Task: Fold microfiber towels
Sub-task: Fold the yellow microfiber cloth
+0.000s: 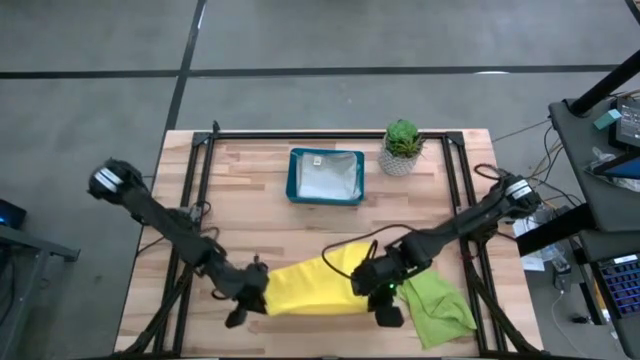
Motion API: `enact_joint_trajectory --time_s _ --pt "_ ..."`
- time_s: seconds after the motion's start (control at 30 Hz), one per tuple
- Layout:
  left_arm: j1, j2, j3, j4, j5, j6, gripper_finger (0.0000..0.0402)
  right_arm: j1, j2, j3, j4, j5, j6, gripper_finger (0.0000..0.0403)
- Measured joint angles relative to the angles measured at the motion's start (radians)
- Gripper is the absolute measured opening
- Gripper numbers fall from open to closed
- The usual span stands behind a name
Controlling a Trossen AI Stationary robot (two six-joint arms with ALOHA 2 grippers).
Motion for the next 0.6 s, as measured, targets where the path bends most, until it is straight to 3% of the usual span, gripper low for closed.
enact_joint_trajectory --time_s 0.27,0.43,0.6 --pt "-0.002 0.199 0.056 0.026 0.040 -0.058 0.0000 0.012 0.000 -0.196 0.236 -0.052 0.200 0.0009" --pt "-0.001 0.237 0.085 0.025 0.147 -0.060 0.0000 0.007 0.000 -0.229 0.246 -0.049 0.209 0.0009" --pt "0.002 0.209 0.093 -0.005 0.172 -0.037 0.0000 -0.013 0.000 -0.182 0.145 -0.051 0.165 0.0009"
